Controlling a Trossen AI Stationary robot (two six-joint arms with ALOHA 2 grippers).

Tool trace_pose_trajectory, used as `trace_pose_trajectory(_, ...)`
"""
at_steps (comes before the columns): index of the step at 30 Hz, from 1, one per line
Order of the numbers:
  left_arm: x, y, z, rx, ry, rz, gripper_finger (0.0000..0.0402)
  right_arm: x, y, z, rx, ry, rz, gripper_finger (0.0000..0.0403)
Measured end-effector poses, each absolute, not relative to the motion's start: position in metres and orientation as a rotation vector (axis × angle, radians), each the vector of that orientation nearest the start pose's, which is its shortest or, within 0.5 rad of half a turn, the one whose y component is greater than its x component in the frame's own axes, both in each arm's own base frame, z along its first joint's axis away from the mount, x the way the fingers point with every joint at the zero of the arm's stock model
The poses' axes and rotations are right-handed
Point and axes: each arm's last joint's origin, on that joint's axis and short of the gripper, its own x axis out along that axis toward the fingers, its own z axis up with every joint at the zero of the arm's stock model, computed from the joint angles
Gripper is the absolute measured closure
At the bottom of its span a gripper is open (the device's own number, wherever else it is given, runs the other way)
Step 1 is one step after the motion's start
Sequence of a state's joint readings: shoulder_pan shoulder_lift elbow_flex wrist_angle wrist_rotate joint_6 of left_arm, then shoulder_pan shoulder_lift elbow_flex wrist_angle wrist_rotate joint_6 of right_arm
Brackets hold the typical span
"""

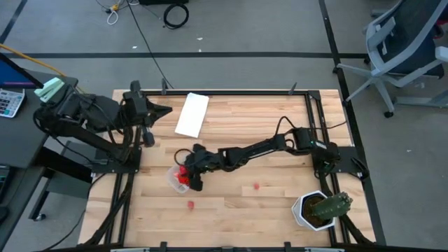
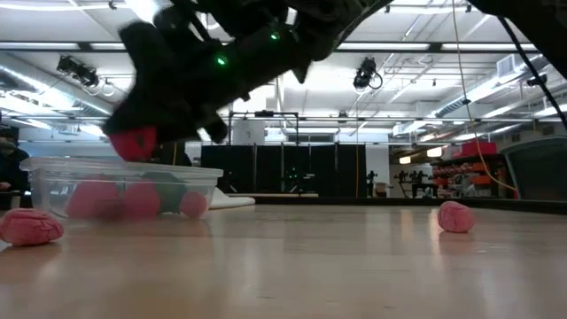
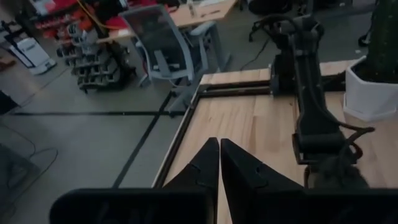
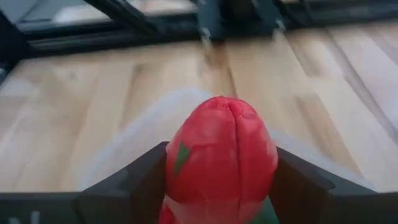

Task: Pick and placing Produce into tupperware
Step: Put the dragon fruit into the transparent bin, then put the peach into the transparent bin

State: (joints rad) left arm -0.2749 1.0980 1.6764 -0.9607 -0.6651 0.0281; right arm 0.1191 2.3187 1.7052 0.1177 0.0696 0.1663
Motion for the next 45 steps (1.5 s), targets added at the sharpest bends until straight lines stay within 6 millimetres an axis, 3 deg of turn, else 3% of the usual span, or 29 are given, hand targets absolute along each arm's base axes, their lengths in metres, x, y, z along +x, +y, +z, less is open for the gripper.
trace_pose_trajectory(6,0.158,-0.025,0.488,0.185,0.356,0.389,0.037,0.53,0.067,0.17,0.082,0.443,0.067,0.0126)
trace_pose_trajectory(12,0.161,-0.026,0.487,0.181,0.352,0.389,0.0375,0.532,0.067,0.163,0.077,0.486,0.065,0.0121)
trace_pose_trajectory(17,0.161,-0.026,0.487,0.157,0.349,0.394,0.0383,0.521,0.064,0.189,0.019,0.538,0.009,0.0129)
trace_pose_trajectory(22,0.161,-0.026,0.486,0.144,0.355,0.397,0.038,0.485,0.072,0.228,0.017,0.757,0.008,0.0138)
trace_pose_trajectory(28,0.159,-0.026,0.483,0.135,0.384,0.401,0.0368,0.421,0.105,0.245,0.008,1.116,-0.115,0.0148)
trace_pose_trajectory(32,0.158,-0.025,0.481,0.121,0.4,0.406,0.0366,0.388,0.13,0.232,0.04,1.204,-0.225,0.0149)
trace_pose_trajectory(36,0.158,-0.025,0.481,0.12,0.4,0.406,0.0372,0.366,0.148,0.204,0.076,1.204,-0.277,0.0149)
trace_pose_trajectory(40,0.158,-0.025,0.481,0.12,0.4,0.406,0.0378,0.353,0.147,0.173,0.149,1.223,-0.366,0.0149)
trace_pose_trajectory(45,0.158,-0.025,0.481,0.12,0.399,0.406,0.0374,0.342,0.138,0.155,0.163,1.273,-0.44,0.015)
